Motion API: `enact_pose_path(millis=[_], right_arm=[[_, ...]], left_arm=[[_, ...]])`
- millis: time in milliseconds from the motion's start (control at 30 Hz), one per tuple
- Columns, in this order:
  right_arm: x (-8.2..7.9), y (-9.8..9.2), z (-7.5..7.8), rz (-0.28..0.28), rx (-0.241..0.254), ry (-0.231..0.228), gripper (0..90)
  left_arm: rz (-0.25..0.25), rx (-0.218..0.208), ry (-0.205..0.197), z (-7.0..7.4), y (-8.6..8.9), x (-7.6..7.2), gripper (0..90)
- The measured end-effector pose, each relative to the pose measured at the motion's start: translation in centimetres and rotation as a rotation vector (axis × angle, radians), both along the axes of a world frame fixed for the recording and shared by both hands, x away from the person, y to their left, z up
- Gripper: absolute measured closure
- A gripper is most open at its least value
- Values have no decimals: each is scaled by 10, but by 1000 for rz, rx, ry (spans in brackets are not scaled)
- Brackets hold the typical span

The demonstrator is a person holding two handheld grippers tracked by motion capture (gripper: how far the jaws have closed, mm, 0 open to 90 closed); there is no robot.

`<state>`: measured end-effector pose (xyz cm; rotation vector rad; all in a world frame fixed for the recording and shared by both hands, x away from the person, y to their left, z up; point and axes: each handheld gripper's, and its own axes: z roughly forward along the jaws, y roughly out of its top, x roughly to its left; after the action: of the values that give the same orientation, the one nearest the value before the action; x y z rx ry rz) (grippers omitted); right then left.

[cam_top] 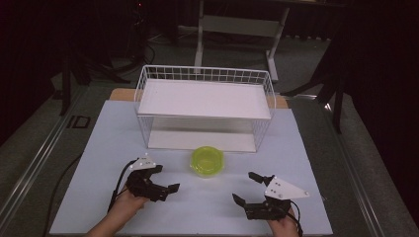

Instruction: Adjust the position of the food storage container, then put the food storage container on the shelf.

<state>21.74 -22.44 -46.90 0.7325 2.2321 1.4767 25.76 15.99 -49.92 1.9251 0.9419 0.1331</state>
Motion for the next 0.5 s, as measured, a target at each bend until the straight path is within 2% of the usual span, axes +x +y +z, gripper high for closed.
enact_pose_path(millis=[33, 67, 133, 167, 233, 300, 400, 500], right_arm=[[0, 0, 0, 0, 0, 0, 157], [0, 1, 1, 0, 1, 0, 157], [-1, 3, 4, 10, 9, -3, 157], [0, 4, 6, 17, 12, 9, 156], [1, 5, 7, 31, 21, 15, 156], [1, 7, 9, 16, 7, -8, 140], [3, 9, 15, 8, 7, -24, 132], [8, 11, 20, 7, 8, -33, 135]], left_arm=[[0, 0, 0, 0, 0, 0, 17], [9, 8, -31, 5, 0, -5, 17], [-1, -11, -39, 12, 1, -9, 18], [3, -20, -50, 15, 0, -11, 18], [-8, -29, -55, 22, -1, -14, 18], [-27, -36, -49, 26, -4, -16, 18], [-52, -2, -50, 33, -10, -16, 18], [-46, -27, -62, 38, -14, -13, 18]])
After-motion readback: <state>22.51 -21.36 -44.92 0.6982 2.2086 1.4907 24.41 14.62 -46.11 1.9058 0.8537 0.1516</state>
